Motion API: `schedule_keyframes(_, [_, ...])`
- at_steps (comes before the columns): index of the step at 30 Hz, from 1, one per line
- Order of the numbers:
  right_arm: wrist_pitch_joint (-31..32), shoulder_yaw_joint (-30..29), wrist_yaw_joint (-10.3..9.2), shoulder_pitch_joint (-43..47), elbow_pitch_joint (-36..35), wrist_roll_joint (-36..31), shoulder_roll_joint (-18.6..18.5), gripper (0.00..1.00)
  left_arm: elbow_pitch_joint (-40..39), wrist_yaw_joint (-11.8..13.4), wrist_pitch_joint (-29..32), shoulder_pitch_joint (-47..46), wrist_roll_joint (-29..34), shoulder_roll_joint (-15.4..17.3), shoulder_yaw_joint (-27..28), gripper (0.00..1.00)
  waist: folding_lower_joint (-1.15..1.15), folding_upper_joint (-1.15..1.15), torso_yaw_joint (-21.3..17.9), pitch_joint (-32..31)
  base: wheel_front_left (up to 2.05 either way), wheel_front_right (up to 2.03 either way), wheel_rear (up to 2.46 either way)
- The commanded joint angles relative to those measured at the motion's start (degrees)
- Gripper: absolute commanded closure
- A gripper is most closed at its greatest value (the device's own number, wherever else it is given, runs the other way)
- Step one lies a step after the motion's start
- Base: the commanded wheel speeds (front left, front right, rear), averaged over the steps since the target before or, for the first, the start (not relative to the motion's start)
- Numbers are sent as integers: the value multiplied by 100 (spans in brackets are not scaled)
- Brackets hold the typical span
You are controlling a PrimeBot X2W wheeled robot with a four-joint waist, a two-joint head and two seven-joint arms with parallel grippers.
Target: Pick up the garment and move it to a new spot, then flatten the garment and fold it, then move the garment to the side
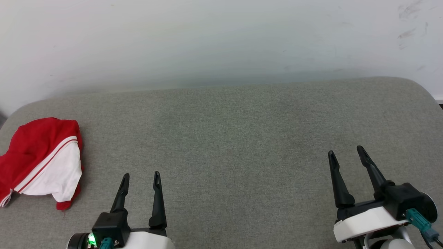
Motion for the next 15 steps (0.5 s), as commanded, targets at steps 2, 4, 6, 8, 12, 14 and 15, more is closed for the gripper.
schedule_keyframes(2, [-78,-50,-2,49,30,94,4,0,-56,-262,-70,132,120,-145,233,0,0,0,-11,-4,0,0,0])
schedule_keyframes(4, [-99,-96,-2,60,95,281,5,0,-42,-440,-103,221,167,-275,446,0,0,0,-21,-9,0,0,0])
schedule_keyframes(6, [-125,-97,-2,57,150,304,5,0,-42,-639,-123,283,288,-382,615,0,0,0,-27,-12,0,0,0])
schedule_keyframes(8, [-143,-98,-2,75,213,356,5,0,-28,-831,-144,352,428,-472,737,0,0,0,-33,-14,0,0,0])
schedule_keyframes(12, [-195,-70,-2,63,265,268,6,0,32,-1157,-188,459,713,-641,938,0,0,0,-45,-19,0,0,0])
schedule_keyframes(14, [-206,-28,-2,36,229,31,6,0,79,-1269,-210,496,873,-701,1023,0,0,0,-54,-22,0,0,0])
schedule_keyframes(15, [-219,-21,-2,34,219,-20,6,0,91,-1307,-224,506,946,-739,1051,0,0,0,-58,-23,0,0,0])
